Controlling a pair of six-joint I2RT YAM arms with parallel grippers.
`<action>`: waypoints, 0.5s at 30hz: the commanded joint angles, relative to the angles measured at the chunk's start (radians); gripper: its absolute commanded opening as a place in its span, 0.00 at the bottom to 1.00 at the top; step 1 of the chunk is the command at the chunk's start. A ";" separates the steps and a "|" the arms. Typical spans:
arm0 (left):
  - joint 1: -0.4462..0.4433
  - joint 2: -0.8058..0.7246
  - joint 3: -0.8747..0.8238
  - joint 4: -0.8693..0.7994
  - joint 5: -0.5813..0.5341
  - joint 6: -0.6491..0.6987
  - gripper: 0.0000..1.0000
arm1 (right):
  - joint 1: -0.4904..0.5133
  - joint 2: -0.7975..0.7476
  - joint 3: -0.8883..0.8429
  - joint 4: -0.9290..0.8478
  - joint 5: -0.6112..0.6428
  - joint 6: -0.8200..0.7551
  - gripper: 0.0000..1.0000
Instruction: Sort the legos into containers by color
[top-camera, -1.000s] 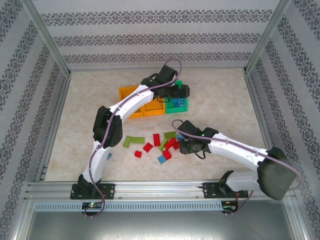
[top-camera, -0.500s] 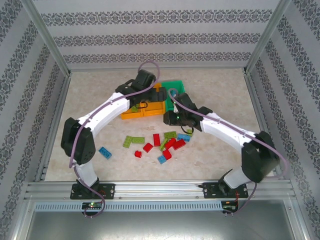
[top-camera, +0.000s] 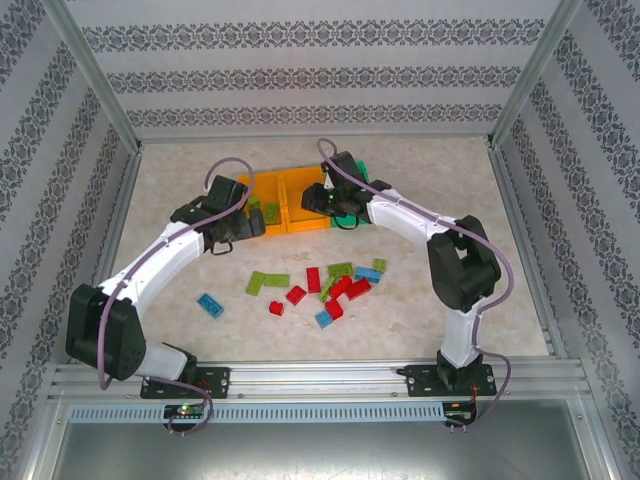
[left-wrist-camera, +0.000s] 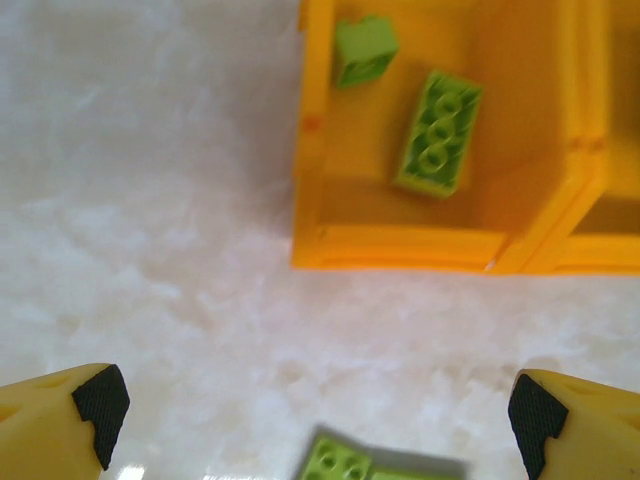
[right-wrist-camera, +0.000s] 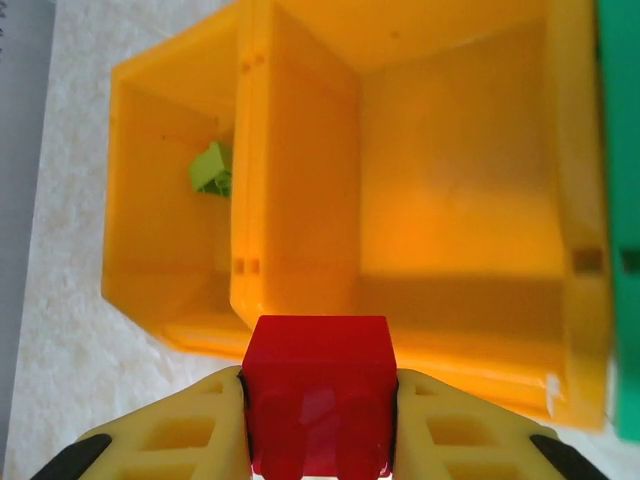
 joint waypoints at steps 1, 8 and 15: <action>-0.001 -0.053 -0.064 -0.117 -0.030 -0.053 0.99 | -0.010 0.059 0.086 -0.050 0.008 0.009 0.22; 0.000 -0.184 -0.192 -0.232 -0.017 -0.203 0.99 | -0.012 0.156 0.169 -0.088 0.037 0.004 0.31; -0.001 -0.276 -0.324 -0.267 0.051 -0.318 0.99 | -0.003 0.212 0.217 -0.098 0.041 -0.002 0.38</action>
